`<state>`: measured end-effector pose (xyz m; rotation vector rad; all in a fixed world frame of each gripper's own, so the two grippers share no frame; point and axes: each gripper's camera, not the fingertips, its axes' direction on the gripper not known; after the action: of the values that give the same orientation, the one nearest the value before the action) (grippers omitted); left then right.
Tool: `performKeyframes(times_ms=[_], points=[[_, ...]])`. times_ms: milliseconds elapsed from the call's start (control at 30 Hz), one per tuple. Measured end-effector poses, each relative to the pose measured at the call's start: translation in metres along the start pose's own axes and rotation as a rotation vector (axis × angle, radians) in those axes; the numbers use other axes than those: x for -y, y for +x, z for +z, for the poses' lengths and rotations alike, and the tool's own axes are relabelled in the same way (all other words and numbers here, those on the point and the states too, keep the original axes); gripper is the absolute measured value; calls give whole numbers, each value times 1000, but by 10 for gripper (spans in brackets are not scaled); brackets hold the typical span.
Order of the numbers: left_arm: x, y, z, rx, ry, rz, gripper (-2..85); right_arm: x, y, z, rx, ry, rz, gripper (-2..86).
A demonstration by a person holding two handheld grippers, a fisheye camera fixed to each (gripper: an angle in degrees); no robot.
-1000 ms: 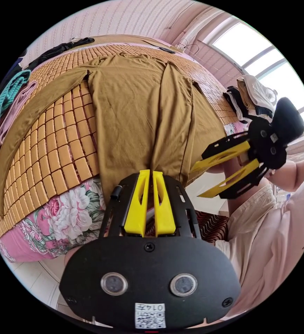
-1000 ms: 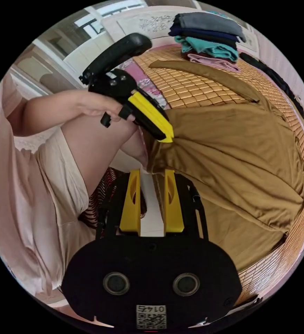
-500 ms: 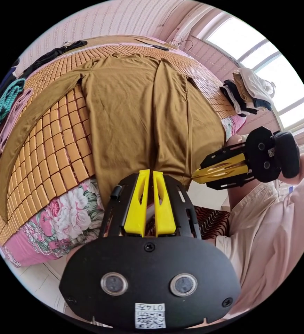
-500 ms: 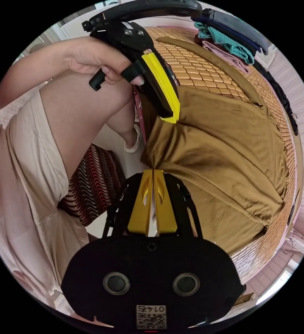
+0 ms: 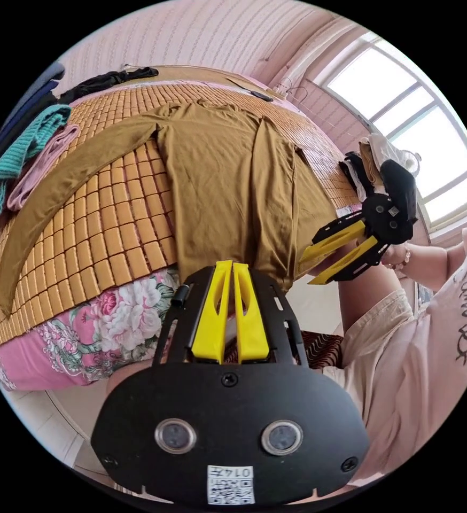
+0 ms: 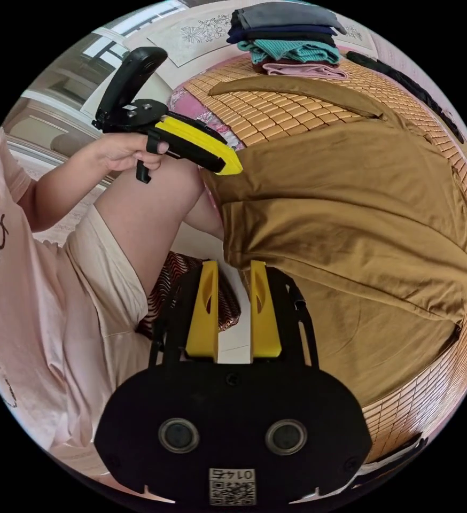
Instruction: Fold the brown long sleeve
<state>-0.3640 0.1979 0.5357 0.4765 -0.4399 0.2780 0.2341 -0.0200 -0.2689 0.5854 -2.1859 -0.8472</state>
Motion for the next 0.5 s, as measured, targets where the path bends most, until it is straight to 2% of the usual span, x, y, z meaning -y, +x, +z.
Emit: performKeyframes(times_ms=[100, 267, 367, 500], points=[[-25, -37, -39, 139, 139, -114, 21, 21, 0, -2, -13, -6, -34, 87], [-97, -140, -103, 397, 405, -560, 42, 79, -14, -9, -19, 45, -113, 88], [-122, -177, -117, 491, 469, -708, 39, 129, -29, -6, -15, 57, -173, 88], [-134, -200, -109, 514, 512, -780, 53, 226, -55, 3, -59, 35, -292, 88]])
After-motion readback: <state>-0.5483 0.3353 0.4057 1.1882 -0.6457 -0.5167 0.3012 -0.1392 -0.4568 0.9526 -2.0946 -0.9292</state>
